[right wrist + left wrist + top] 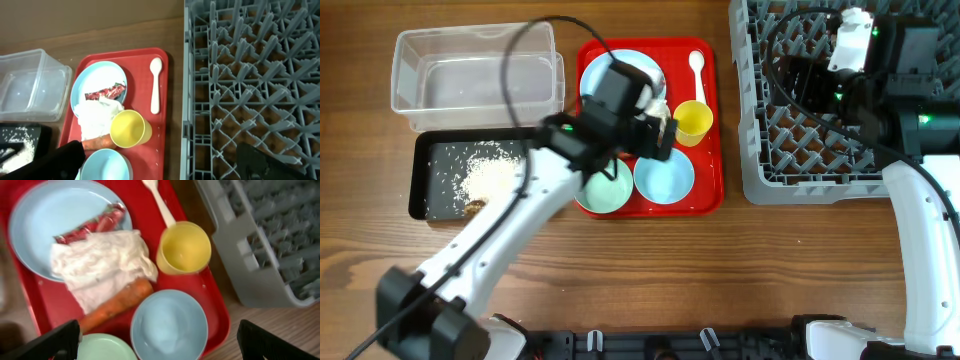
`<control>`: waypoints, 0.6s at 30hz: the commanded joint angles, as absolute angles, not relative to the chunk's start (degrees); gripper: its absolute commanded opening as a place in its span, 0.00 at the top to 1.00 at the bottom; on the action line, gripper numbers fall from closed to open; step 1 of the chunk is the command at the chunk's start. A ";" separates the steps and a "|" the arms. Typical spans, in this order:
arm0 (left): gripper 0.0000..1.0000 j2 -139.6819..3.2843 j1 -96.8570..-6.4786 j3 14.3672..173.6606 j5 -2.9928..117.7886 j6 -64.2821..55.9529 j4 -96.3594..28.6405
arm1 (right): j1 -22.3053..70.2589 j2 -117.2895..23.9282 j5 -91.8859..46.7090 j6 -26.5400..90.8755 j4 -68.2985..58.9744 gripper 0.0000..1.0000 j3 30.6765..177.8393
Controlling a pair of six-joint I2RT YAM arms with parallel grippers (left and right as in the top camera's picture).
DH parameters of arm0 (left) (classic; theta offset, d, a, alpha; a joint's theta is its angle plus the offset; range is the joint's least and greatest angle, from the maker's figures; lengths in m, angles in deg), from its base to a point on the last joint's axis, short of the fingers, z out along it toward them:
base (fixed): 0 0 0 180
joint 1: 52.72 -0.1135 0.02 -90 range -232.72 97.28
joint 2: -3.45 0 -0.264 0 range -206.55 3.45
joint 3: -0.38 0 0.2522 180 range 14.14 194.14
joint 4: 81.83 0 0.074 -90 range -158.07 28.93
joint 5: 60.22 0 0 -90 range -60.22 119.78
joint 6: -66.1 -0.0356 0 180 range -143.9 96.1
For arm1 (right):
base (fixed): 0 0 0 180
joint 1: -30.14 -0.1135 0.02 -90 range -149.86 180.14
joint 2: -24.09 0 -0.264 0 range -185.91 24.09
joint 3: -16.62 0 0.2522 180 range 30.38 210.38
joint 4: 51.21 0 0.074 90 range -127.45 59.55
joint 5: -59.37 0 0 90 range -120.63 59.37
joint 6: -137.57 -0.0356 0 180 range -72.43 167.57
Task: Sort waste into correct bins and load items into the dishwasher rack
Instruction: 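Set the blue bowl back on the red tray with the left gripper, then grasp the white tissue on the blue plate with the left gripper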
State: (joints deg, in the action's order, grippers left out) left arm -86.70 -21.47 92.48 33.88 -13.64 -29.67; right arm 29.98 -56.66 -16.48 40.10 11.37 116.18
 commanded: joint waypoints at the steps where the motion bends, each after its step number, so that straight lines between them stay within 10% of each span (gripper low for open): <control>1: 0.00 -84.93 -28.82 98.21 37.22 -15.91 -30.74 | 30.00 -57.01 -14.69 39.49 10.39 0.00 119.66; 18: 0.00 -118.22 -34.06 117.31 38.08 -37.07 -29.85 | 30.00 -57.07 -14.56 39.10 16.07 0.00 119.61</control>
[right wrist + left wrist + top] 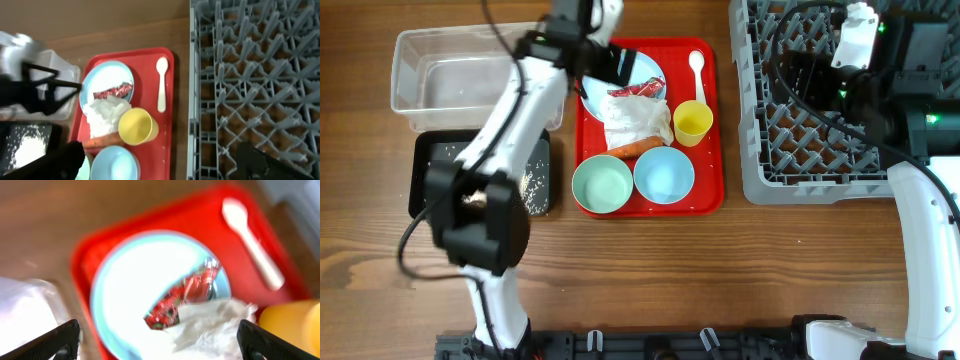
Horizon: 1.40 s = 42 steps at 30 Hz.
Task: Sort waste into correct bins and load items into the dishwasher rack
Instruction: 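Grasp the white tissue on the blue plate with the left gripper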
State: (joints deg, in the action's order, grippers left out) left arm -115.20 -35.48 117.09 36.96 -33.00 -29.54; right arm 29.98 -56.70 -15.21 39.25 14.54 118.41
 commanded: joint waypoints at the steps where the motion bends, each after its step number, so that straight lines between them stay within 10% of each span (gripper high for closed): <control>1: 0.00 -119.81 -33.87 117.31 38.12 -37.03 -29.91 | 30.00 -57.07 -14.56 40.10 16.64 0.00 119.61; 13: 0.01 -128.19 -31.81 117.27 40.94 -37.20 -26.48 | 30.00 -57.07 -15.69 40.08 16.77 0.00 119.61; 23: 0.71 -130.92 -31.55 117.27 41.73 -36.98 -27.05 | 30.00 -57.10 -15.87 40.10 16.77 0.00 119.61; 38: 0.74 -122.81 -31.40 117.29 46.71 -35.43 -24.28 | 30.00 -57.10 -15.85 40.08 16.86 0.00 119.61; 42: 0.89 -120.82 -31.29 117.29 46.73 -35.43 -24.25 | 30.00 -57.10 -15.85 40.10 17.05 0.00 119.61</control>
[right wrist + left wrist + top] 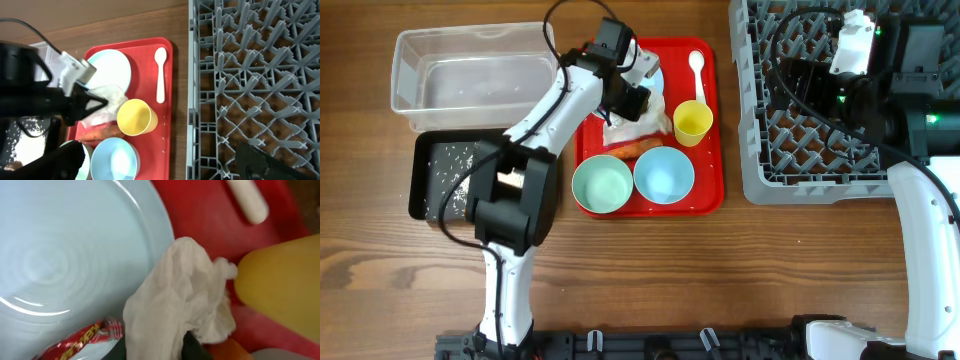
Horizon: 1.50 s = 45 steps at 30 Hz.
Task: Sort waste into correct bins and load items into the dishwasher rack
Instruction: 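Grasp the white tissue on the blue plate with the left gripper, then drop the tissue into the clear plastic bin with the left gripper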
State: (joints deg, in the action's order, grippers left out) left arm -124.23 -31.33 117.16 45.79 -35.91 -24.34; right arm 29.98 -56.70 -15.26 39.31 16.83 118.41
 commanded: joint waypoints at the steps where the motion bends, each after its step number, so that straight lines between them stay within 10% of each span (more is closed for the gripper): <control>1: 0.96 -120.82 -31.29 117.29 46.73 -35.30 -24.23 | 30.00 -57.10 -15.85 40.10 17.07 0.00 119.61; 37: 0.96 -104.62 -57.41 117.34 45.14 -17.20 -26.44 | 30.00 -57.14 -15.82 39.93 16.16 0.00 119.61; 45: 0.96 -104.80 -57.51 117.34 29.88 -17.22 -27.34 | 30.00 -57.14 -15.61 39.91 16.22 0.00 119.61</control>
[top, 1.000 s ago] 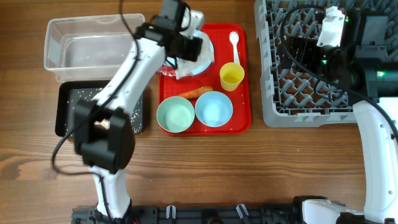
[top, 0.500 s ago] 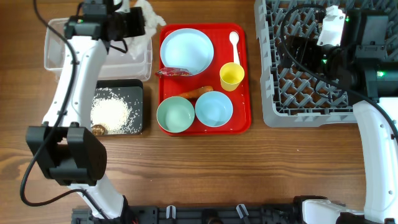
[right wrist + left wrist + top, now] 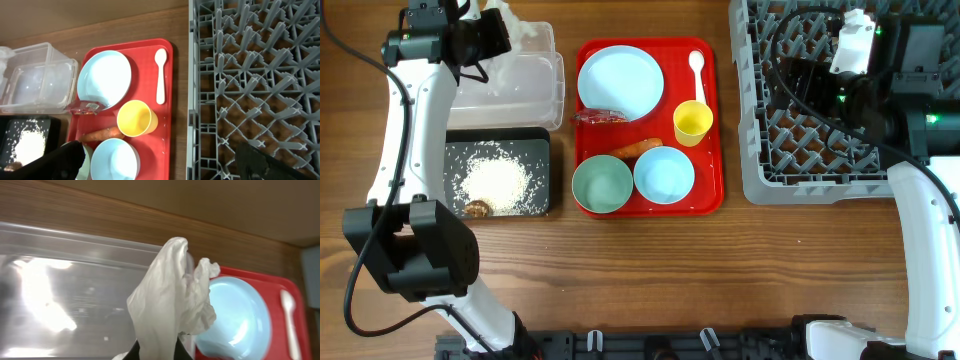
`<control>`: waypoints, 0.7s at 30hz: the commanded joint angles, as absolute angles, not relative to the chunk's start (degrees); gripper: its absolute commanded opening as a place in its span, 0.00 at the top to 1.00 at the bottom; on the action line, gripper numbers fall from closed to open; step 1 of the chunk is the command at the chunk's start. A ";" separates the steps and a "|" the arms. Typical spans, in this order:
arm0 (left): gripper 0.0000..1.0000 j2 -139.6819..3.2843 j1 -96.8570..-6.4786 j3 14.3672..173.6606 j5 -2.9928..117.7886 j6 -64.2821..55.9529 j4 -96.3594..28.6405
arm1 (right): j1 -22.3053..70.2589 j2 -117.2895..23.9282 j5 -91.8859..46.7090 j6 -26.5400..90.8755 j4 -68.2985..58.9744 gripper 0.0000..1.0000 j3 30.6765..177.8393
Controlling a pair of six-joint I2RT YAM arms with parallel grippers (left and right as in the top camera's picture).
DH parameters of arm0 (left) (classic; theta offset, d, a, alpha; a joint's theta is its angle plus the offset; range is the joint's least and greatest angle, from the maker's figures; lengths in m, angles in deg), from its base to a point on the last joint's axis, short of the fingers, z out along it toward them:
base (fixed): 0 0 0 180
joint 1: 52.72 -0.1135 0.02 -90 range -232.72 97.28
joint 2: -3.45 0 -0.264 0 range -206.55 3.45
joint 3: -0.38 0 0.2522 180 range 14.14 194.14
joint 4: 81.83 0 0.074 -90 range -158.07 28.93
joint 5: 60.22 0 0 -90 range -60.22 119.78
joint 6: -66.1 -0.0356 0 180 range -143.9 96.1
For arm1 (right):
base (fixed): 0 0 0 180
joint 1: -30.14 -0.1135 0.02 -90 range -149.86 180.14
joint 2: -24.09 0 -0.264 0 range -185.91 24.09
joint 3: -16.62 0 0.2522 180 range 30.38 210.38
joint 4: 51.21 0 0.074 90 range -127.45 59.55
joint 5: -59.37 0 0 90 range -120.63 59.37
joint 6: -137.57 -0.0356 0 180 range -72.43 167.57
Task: Sort waste into correct bins and load items into the dishwasher rack
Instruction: 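Drop the tissue into the clear plastic bin with the left gripper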
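Note:
My left gripper (image 3: 496, 30) is shut on a crumpled white napkin (image 3: 172, 292), held above the clear plastic bin (image 3: 510, 80) at the far left. On the red tray (image 3: 710, 195) are a blue plate (image 3: 620, 75), a red wrapper (image 3: 603, 117), a carrot (image 3: 635, 150), a yellow cup (image 3: 692, 122), a green bowl (image 3: 602, 185), a blue bowl (image 3: 664, 173) and a white spoon (image 3: 697, 65). My right gripper (image 3: 167, 162) hangs open over the left edge of the grey dishwasher rack (image 3: 820, 150), holding nothing.
A black tray (image 3: 430, 180) with a pile of white rice and a brown scrap lies in front of the clear bin. The rack fills the far right of the table. Bare wood runs along the front.
The left gripper, then shut on the napkin on the red tray, now holds it over the clear bin. The wrapper and carrot lie uncovered. The right arm has not moved.
The left gripper was open above the bowls on the tray, then open over the plate with wrapper and napkin. Then it was shut on the napkin beside the yellow cup. Now the napkin hangs over the clear bin.

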State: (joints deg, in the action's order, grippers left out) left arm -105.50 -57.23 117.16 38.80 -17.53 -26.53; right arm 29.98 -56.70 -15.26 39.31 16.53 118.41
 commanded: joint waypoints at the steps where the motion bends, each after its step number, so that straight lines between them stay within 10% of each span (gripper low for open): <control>1: 0.96 -104.93 -57.51 117.34 27.32 -17.20 -27.84 | 30.00 -57.14 -15.61 39.86 16.42 0.00 119.61; 14: 0.96 -111.75 -59.96 117.31 25.20 -14.21 -25.22 | 30.00 -57.14 -15.63 39.93 17.05 0.00 119.61; 18: 0.22 -113.17 -59.96 117.31 25.20 -14.25 -24.14 | 30.00 -57.14 -15.63 39.95 17.07 0.00 119.61; 21: 0.05 -112.99 -59.70 117.34 25.20 -14.75 -24.17 | 30.00 -57.14 -15.63 39.93 17.10 0.00 119.61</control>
